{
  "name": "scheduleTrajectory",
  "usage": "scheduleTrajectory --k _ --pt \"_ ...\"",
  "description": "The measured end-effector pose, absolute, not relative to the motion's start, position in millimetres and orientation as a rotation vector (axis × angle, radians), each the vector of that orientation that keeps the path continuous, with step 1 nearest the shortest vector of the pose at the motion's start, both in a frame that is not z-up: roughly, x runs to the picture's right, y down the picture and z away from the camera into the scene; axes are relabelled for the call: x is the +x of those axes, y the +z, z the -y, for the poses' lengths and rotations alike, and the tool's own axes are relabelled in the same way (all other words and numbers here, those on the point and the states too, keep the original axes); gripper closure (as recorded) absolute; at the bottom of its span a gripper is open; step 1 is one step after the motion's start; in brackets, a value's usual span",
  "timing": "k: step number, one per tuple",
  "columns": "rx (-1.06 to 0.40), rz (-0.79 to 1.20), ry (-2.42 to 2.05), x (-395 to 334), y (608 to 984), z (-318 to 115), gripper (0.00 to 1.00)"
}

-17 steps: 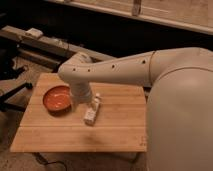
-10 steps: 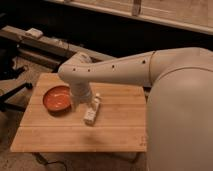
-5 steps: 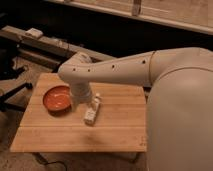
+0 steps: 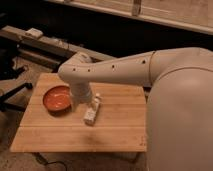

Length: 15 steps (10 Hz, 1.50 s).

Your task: Place the bottle in the ceramic bowl

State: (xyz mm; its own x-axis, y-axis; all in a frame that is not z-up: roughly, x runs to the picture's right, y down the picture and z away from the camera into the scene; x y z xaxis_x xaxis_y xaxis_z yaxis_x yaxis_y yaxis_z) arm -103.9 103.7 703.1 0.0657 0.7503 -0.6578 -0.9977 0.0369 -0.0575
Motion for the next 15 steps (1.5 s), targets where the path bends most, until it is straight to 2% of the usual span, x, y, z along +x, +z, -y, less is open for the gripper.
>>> scheduleTrajectory --k 5,15 --pt "-0.594 -0.527 1.442 -104.0 703.6 -103.1 0.35" --pt "-0.528 -0.608 1.445 -86.7 757.5 -110.2 0.35"
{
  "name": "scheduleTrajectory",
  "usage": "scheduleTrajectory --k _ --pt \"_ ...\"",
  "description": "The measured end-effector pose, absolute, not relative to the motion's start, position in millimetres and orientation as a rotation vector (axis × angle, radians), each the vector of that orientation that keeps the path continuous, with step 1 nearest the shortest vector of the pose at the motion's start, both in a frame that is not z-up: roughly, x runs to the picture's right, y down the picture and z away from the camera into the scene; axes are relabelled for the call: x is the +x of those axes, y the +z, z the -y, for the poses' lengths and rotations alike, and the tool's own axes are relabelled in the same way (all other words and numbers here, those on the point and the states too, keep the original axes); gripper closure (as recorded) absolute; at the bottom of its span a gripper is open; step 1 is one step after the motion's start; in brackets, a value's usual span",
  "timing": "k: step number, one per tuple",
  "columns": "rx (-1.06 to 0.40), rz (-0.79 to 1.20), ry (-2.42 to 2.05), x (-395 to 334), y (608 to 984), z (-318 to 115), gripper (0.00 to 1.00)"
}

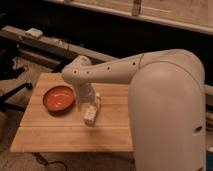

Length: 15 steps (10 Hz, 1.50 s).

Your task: Place the bottle in the ceramic bowl

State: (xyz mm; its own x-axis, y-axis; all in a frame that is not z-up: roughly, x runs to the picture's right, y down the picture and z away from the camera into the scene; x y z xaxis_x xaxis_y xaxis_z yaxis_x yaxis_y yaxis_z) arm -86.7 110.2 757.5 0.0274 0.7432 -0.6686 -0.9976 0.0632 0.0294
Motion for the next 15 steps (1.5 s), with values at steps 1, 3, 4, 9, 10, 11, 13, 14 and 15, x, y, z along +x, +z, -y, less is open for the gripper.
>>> scheduleTrajectory --k 1,3,4,9,10,11,13,14,15 --pt "-0.529 -0.606 1.45 -88.5 760.9 -112.3 0.35" --pt "-0.546 -0.599 1.476 -88.4 772.1 -117.0 0.35" --pt "-0.559 -0.595 1.493 -87.8 777.8 -119.3 0.35" --pt "-0.61 -0.575 1.499 -102.5 804.2 -129.2 0.35" --pt "-0.613 -0.575 1.499 -103.6 812.5 -130.5 0.35" --pt "-0.616 -0.574 1.498 -104.8 819.1 -132.1 0.35" --pt "-0.615 -0.572 1.496 -102.1 840.1 -130.6 0.35" --pt "-0.613 -0.574 1.498 -98.8 847.1 -129.5 0.35" --pt "-0.611 -0.574 1.498 -97.3 852.0 -128.1 0.35"
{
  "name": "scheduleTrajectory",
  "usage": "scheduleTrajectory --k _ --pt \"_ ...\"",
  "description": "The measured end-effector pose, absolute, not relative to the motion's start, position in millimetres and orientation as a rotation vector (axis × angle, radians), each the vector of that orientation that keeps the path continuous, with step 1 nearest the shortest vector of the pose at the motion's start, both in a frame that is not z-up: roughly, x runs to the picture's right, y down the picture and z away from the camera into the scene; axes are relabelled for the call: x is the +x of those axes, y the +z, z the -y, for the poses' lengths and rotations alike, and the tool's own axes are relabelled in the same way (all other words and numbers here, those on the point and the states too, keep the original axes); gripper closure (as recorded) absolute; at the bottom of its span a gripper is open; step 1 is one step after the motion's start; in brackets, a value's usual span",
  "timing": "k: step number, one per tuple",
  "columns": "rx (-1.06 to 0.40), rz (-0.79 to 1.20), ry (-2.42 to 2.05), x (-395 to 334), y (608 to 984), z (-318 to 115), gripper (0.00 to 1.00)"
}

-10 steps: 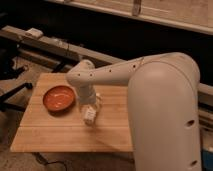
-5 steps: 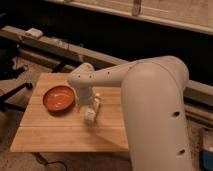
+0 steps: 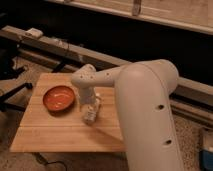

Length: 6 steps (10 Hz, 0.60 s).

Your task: Place the bottle in the ceramic bowl

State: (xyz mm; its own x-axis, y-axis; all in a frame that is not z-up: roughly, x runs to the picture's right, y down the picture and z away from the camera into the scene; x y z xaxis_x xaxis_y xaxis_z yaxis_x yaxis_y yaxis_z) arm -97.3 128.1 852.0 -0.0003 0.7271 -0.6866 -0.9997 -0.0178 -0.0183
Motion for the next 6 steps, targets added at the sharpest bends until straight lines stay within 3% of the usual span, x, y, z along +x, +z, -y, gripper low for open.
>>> scheduleTrajectory --k 4,6 --pt "-0.607 -0.575 1.495 -93.8 861.9 -124.5 0.35" --pt "-0.61 -0.585 1.492 -90.8 865.1 -130.9 0.45"
